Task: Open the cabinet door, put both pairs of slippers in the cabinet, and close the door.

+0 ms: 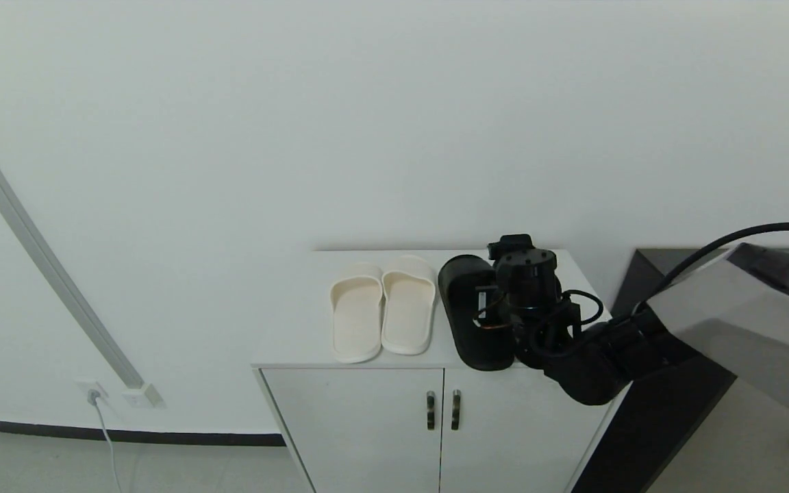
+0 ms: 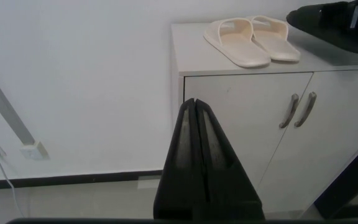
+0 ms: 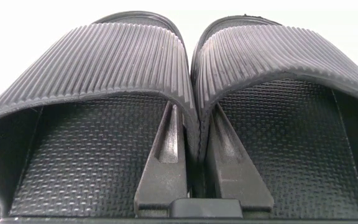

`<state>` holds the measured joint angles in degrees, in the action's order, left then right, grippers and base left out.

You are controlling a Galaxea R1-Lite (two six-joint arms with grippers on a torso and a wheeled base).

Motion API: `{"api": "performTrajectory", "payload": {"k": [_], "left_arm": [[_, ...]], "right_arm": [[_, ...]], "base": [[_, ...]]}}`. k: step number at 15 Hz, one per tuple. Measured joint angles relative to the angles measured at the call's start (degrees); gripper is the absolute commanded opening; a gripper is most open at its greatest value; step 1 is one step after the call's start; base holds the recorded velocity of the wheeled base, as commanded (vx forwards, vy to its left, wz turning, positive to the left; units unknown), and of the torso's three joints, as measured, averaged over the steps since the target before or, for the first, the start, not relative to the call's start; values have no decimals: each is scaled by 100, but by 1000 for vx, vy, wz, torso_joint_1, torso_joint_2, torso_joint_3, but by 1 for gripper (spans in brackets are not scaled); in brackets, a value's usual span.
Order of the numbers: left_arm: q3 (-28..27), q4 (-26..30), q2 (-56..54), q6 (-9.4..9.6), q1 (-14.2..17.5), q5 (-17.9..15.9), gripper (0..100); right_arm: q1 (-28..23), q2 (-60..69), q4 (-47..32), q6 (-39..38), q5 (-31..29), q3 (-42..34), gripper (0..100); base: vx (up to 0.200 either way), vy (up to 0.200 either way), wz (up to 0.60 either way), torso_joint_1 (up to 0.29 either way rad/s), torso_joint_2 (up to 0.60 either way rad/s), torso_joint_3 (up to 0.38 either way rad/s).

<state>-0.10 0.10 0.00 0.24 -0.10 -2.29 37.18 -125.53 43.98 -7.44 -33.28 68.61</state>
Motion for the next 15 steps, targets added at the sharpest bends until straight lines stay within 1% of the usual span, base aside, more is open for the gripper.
{"api": "performTrajectory", "payload": {"k": [3, 5, 10, 13, 15], "left_arm": [[0, 0, 0, 0, 0, 2, 0], [0, 0, 0, 2, 0, 2, 0], [2, 0, 0, 2, 0, 0, 0], [2, 0, 0, 5, 0, 0, 0], [2, 0, 0, 11, 0, 0, 0]], "right_arm": [[334, 675, 2, 82, 268, -681, 0], [535, 1150, -6, 98, 550, -1178, 0], [747, 2367, -24, 101, 1565, -2397, 0], [807, 3040, -35, 104, 2469, -3072, 0], [824, 3311, -41, 232, 2759, -3378, 0]], "base": [[0, 0, 0, 0, 0, 0], [0, 0, 0, 0, 0, 0], [0, 0, 0, 0, 0, 0], [0, 0, 0, 0, 0, 0], [0, 0, 0, 0, 0, 0]]}}
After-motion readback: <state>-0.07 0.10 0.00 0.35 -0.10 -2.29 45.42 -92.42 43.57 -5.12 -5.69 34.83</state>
